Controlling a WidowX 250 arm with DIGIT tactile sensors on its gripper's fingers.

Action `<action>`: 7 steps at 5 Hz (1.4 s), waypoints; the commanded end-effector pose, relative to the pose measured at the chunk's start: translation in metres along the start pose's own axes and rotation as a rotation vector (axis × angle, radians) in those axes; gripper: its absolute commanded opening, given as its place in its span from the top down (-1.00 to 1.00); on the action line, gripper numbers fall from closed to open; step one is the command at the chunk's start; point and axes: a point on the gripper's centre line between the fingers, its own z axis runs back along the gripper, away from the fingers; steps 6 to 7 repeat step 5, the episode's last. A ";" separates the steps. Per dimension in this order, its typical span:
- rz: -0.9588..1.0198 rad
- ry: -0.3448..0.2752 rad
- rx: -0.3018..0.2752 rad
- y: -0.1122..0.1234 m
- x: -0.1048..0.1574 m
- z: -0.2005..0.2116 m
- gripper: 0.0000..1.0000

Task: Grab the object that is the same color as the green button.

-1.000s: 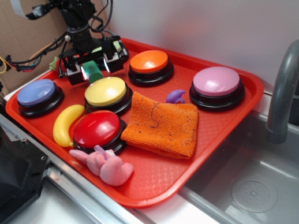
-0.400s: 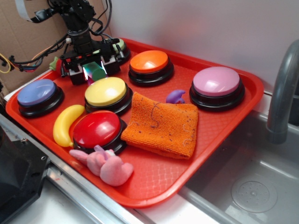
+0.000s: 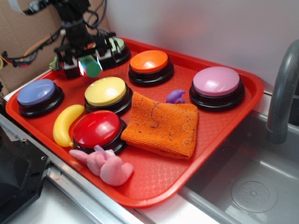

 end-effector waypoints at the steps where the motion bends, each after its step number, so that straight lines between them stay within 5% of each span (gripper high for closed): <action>1: -0.411 -0.010 -0.062 -0.017 -0.006 0.088 1.00; 4: -0.928 0.072 -0.104 -0.025 -0.077 0.130 1.00; 5: -0.873 0.082 -0.039 -0.024 -0.075 0.121 1.00; 7: -0.873 0.082 -0.039 -0.024 -0.075 0.121 1.00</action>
